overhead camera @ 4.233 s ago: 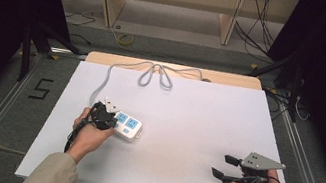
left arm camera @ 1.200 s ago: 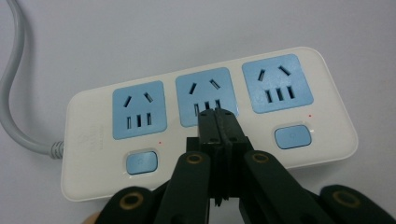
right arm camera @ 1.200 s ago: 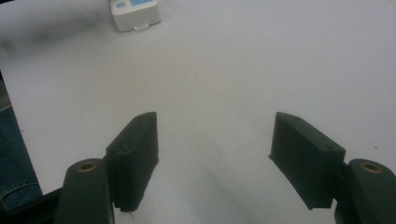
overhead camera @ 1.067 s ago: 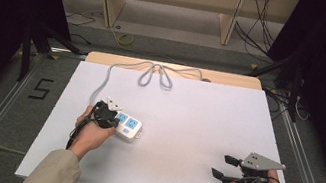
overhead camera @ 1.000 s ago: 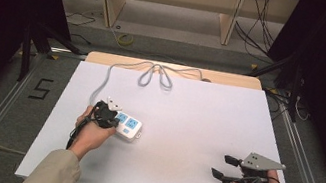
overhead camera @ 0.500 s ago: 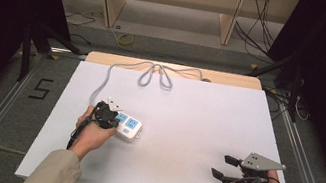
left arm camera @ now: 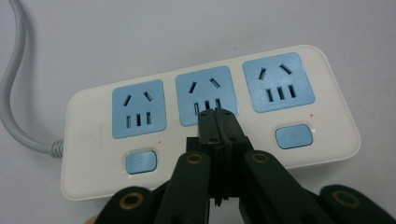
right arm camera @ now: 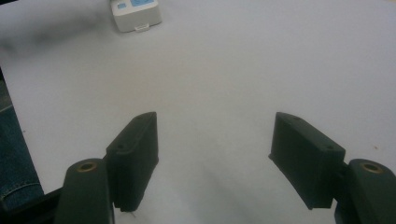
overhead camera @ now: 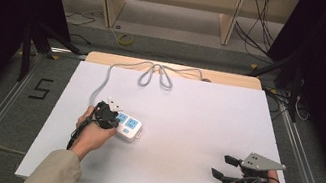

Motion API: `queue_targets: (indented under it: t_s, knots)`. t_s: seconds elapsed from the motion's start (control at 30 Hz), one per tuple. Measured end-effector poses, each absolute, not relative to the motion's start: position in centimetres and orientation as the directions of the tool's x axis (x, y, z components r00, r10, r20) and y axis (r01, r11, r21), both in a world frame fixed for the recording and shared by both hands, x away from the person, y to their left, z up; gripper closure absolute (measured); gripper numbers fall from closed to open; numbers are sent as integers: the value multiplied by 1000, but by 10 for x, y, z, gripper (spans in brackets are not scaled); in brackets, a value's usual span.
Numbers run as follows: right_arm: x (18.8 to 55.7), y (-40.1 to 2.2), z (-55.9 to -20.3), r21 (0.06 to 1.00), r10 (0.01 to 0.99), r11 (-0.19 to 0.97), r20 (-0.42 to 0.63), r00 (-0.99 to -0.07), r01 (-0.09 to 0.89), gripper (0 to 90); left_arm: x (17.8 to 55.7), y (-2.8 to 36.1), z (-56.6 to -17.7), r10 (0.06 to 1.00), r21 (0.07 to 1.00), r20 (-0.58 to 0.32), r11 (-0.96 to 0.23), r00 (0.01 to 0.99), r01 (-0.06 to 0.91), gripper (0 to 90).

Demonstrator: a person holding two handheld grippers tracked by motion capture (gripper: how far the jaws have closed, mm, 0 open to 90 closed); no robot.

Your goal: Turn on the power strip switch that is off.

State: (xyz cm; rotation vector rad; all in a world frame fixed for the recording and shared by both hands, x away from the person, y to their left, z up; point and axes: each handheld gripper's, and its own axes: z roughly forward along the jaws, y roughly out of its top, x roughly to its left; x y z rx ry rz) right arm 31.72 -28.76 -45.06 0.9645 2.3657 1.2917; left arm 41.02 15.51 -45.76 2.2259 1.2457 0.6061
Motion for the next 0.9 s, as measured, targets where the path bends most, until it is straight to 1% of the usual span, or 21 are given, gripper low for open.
queue_targets:
  t_s: [0.13, 0.5, 0.9]
  knots:
    - [317, -288, -451, 824, 671, 378, 71, -738, 422, 324, 410, 156, -458, 870, 629, 120, -440, 478, 641, 899]
    - [318, -288, -451, 824, 671, 377, 72, -738, 423, 323, 410, 155, -458, 864, 628, 134, -453, 485, 633, 899]
    - [318, -288, -451, 824, 671, 378, 70, -738, 422, 324, 410, 156, -458, 864, 630, 130, -450, 486, 632, 899]
